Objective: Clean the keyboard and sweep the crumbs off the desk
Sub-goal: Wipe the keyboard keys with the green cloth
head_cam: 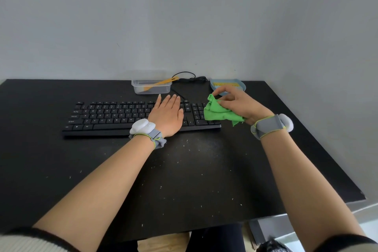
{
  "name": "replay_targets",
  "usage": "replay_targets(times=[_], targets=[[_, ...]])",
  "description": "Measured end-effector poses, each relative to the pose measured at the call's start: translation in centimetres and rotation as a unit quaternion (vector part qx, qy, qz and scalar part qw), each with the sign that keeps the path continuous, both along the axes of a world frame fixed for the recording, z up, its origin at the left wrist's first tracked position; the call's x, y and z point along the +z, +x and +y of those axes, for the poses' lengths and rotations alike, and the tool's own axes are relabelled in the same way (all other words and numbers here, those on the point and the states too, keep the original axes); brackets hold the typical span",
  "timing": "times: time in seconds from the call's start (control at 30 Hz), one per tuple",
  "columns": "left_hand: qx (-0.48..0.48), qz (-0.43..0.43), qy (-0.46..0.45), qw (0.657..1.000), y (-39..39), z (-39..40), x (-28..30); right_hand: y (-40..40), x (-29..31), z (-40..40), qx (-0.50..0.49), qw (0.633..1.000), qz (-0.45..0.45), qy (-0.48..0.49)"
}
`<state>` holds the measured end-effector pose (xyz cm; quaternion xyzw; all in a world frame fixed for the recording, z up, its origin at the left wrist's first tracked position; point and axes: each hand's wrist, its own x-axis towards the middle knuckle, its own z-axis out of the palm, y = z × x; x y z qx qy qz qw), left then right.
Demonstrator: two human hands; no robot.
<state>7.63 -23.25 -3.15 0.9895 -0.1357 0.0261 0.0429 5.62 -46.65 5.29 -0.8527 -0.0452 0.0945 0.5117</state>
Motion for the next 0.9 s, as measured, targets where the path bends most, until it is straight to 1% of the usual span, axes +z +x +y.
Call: replay_targets(times=[0.07,0.13,0.2,0.27,0.37,0.4,0.5,0.6,0.77,0.9], targets=[[-0.001,-0.003,-0.005,1.000,-0.1,0.0,-0.1,0.4,-0.8,0.7,0.000,1.000,-0.023,-0.011],[-0.003,0.000,-0.012,1.000,-0.2,-0.2,0.0,0.8,-1.3,1.2,-0.009,0.994,-0.051,-0.097],[-0.002,-0.001,-0.012,1.000,-0.3,-0.1,0.1,1.1,-1.5,1.4,-0.007,0.980,-0.064,-0.188],[-0.001,-0.001,-0.016,1.000,-0.3,0.0,0.2,0.9,-1.2,1.4,0.015,0.972,-0.053,-0.231],[-0.005,0.008,-0.023,1.000,-0.2,0.1,0.3,0.6,-0.9,1.3,0.073,0.934,-0.083,-0.341],[-0.008,0.013,-0.029,0.999,-0.2,0.2,0.5,0.6,-0.9,1.2,0.079,0.926,-0.096,-0.357],[-0.013,0.018,-0.039,0.999,-0.3,0.9,1.0,0.6,-0.7,0.8,0.075,0.924,-0.120,-0.354],[-0.002,0.009,-0.043,0.999,-0.4,3.0,1.6,0.4,-0.4,0.2,0.065,0.931,-0.123,-0.338],[0.047,-0.012,-0.067,0.997,-1.7,8.1,2.8,-0.7,0.3,-0.2,0.090,0.940,-0.134,-0.299],[0.107,-0.011,-0.075,0.991,-3.1,12.3,3.1,-1.2,0.5,-0.1,0.117,0.933,-0.127,-0.315]])
